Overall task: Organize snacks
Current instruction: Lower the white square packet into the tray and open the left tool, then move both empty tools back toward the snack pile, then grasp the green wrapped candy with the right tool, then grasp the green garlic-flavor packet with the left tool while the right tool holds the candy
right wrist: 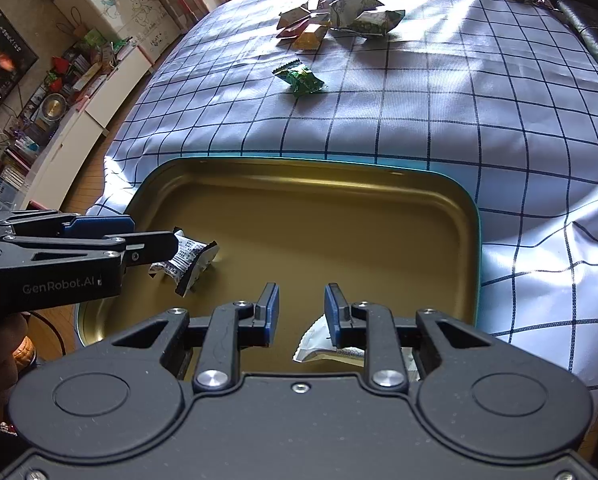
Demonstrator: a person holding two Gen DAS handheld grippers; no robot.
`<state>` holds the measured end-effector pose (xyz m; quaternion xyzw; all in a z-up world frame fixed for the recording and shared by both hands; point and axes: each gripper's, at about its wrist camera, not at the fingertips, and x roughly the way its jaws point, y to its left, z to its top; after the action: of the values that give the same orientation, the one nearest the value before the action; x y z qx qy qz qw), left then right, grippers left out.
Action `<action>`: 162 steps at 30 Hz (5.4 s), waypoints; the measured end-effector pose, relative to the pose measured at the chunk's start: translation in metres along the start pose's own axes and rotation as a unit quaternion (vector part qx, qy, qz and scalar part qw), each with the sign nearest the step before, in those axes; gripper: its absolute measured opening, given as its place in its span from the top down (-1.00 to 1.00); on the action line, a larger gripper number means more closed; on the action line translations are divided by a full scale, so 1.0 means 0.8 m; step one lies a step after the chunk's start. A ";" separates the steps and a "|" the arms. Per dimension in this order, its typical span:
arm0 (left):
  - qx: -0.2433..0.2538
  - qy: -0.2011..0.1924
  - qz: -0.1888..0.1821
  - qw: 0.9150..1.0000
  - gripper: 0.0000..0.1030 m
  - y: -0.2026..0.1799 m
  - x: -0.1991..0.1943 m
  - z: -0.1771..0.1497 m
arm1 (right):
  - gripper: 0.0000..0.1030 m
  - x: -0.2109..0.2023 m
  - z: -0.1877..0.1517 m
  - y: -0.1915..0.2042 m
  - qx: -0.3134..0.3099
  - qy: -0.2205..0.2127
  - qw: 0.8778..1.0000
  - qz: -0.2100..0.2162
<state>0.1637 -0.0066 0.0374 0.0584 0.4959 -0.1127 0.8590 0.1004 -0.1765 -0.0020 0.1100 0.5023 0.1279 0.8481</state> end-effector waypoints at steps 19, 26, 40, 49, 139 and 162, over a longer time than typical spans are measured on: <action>-0.020 -0.109 0.051 0.992 -0.10 0.001 -0.010 -0.002 | 0.31 0.007 0.006 0.000 0.010 -0.013 1.000 -0.010; -0.020 -0.082 0.052 0.995 -0.10 0.001 0.004 -0.002 | 0.29 0.002 0.010 -0.007 0.048 -0.055 0.997 -0.019; -0.014 -0.044 0.028 0.999 -0.11 -0.009 0.023 -0.017 | 0.29 0.016 0.019 -0.007 0.050 -0.034 0.998 -0.030; -0.019 -0.040 0.026 0.999 -0.14 -0.006 0.026 -0.015 | 0.29 0.021 0.022 -0.005 0.042 -0.027 0.998 -0.038; -0.029 -0.001 -0.006 1.000 -0.10 0.041 0.107 0.144 | 0.32 0.061 0.129 -0.024 -0.019 -0.130 0.988 -0.075; 0.096 -0.072 -0.073 0.990 -0.10 -0.102 0.168 0.285 | 0.32 0.025 0.116 -0.108 0.115 -0.160 0.978 -0.076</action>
<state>0.3996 -0.1521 0.0365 0.0955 0.4230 -0.2262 0.8722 0.2003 -0.2571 -0.0019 0.1873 0.3787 -0.0145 0.9062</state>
